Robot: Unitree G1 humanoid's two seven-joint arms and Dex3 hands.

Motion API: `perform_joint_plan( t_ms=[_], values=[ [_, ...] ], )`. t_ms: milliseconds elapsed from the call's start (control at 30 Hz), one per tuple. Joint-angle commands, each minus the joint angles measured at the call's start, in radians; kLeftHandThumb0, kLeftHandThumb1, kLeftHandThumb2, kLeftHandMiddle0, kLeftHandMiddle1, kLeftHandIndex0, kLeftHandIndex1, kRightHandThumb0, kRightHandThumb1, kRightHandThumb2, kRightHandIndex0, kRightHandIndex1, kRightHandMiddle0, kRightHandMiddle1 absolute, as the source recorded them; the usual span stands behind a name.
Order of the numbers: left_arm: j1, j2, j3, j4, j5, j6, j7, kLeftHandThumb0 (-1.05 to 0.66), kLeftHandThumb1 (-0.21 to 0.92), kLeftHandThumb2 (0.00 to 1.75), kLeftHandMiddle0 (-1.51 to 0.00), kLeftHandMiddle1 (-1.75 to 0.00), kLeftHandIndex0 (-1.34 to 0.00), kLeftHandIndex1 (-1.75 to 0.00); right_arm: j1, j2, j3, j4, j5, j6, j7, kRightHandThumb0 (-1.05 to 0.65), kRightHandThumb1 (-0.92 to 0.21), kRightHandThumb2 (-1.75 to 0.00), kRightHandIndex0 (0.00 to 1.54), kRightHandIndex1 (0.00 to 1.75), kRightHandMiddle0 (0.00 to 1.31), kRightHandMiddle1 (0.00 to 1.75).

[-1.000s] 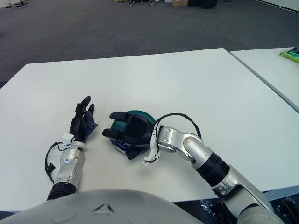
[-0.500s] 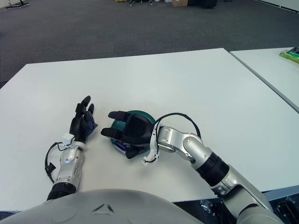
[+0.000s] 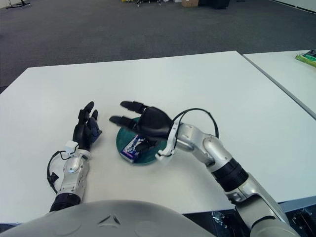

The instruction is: Put the gum into the plate.

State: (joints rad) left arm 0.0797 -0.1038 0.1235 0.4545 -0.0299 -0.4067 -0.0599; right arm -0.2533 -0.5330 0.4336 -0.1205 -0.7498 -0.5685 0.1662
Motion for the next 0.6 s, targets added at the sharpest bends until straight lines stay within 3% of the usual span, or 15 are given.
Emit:
perform_joint_plan(
  t_ms=[0, 167, 333, 433, 567],
  values=[
    [0.171, -0.051, 0.022, 0.277, -0.026, 0.002, 0.031, -0.7, 0.92, 0.82, -0.35, -0.04, -0.01, -0.86, 0.059, 0.044, -0.132, 0.166, 0.234, 0.057, -0.035, -1.03, -0.92, -1.01, 0.04, 0.01, 0.03, 0.02],
    [0.165, -0.05, 0.018, 0.291, -0.009, 0.02, 0.054, -0.71, 0.92, 0.82, -0.37, -0.04, -0.03, -0.9, 0.112, 0.145, -0.18, 0.339, 0.35, 0.024, -0.135, -1.04, -0.92, -0.93, 0.05, 0.01, 0.05, 0.03],
    [0.161, -0.051, 0.022, 0.297, -0.015, 0.028, 0.055, -0.72, 0.92, 0.83, -0.38, -0.04, -0.05, -0.91, 0.13, 0.246, -0.22, 0.459, 0.5, 0.01, -0.138, -1.05, -0.92, -0.9, 0.04, 0.01, 0.04, 0.04],
    [0.16, -0.053, 0.025, 0.295, -0.023, 0.027, 0.051, -0.74, 0.92, 0.84, -0.38, -0.03, -0.05, -0.91, 0.141, 0.281, -0.245, 0.487, 0.567, 0.027, -0.12, -1.05, -0.92, -0.89, 0.03, 0.01, 0.04, 0.04],
    [0.166, -0.053, 0.032, 0.288, -0.037, 0.011, 0.032, -0.77, 0.92, 0.85, -0.38, -0.03, -0.04, -0.91, 0.216, 0.294, -0.279, 0.416, 0.667, 0.099, -0.07, -1.05, -0.92, -0.91, 0.03, 0.0, 0.02, 0.05]
  ],
)
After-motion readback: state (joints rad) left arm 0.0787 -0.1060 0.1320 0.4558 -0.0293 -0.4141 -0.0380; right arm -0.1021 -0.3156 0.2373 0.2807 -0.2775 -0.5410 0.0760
